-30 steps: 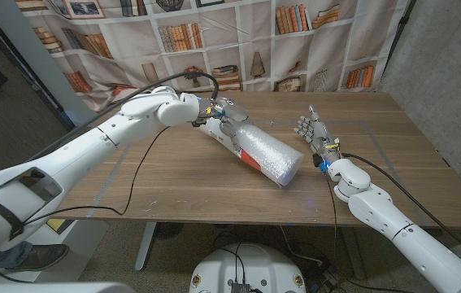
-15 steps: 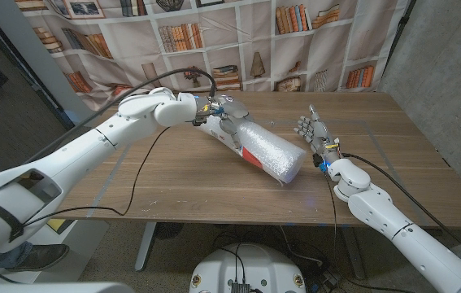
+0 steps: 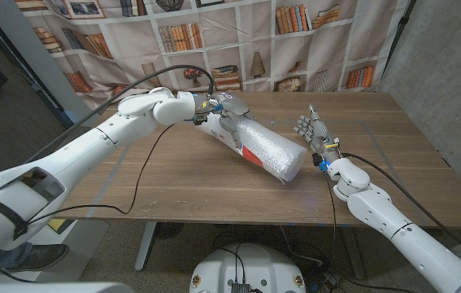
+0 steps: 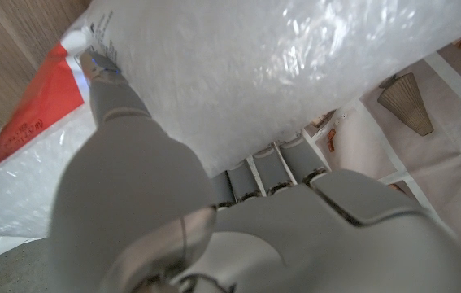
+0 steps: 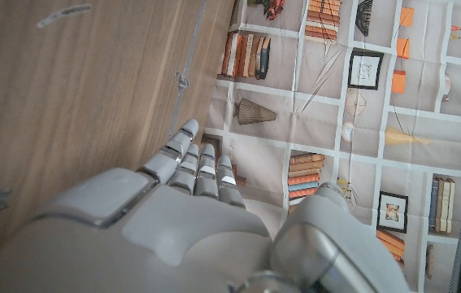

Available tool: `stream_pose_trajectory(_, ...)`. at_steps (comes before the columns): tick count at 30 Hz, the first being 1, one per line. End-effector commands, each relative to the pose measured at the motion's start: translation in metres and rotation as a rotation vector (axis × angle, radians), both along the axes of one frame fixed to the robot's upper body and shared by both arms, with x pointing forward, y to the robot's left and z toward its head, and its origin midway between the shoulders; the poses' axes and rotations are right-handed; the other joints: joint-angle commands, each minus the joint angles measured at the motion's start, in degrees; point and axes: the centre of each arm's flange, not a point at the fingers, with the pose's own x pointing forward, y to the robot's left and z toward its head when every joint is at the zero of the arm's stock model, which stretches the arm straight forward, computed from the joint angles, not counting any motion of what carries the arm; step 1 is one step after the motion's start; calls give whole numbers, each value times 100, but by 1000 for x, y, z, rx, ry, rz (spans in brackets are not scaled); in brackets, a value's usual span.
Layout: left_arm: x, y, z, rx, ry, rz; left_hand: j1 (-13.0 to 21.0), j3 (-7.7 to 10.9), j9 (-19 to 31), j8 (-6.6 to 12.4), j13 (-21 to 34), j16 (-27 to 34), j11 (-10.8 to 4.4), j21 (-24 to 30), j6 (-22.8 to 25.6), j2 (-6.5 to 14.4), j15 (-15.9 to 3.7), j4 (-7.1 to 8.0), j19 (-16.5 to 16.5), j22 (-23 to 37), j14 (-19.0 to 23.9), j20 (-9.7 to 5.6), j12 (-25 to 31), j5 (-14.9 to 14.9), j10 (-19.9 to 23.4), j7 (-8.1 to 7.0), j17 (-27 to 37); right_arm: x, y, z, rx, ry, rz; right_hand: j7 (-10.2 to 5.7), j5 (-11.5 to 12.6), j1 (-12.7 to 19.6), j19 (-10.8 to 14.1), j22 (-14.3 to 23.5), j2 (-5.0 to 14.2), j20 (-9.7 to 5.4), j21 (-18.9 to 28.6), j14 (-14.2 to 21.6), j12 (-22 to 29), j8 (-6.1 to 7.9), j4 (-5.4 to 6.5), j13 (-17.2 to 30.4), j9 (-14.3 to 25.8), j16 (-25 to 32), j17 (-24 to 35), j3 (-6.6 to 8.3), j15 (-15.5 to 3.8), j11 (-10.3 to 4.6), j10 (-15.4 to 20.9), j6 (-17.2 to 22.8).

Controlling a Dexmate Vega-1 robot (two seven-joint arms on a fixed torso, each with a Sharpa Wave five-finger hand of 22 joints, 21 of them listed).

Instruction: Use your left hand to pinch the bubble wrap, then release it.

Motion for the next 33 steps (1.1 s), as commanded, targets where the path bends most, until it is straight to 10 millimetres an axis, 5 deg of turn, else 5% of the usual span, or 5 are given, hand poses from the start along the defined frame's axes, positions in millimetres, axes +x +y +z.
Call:
stream_pose_trajectory(1,3,-3,1,-14,36,-7,1209,1285,41,67,23,-3,-189,42,337,1140,-624,63,99,8,285,-13,55,-65,372,127,12,-2,-2,0,0,-1,-5,34,10,10,56,21,40,-33,-11,13,31,-1,-55,18,8,33,16,3,35,12,44,38)
stream_pose_trajectory(21,4,-1,1,-6,28,19,1175,1523,48,-168,34,-185,-133,-16,152,1014,-552,228,-6,0,150,54,-136,-225,207,154,8,1,-2,-3,6,5,1,27,10,9,59,21,43,-28,-14,13,26,-3,-59,18,8,33,16,1,32,13,36,35)
stream_pose_trajectory(33,6,-1,1,23,21,25,810,1419,42,-368,33,-264,-102,-145,-21,858,-470,422,-209,-6,-162,95,-230,-326,-110,136,7,1,-1,-2,8,2,-4,21,9,2,59,21,36,-26,-16,17,26,-2,-60,18,8,34,17,-6,38,12,38,38)
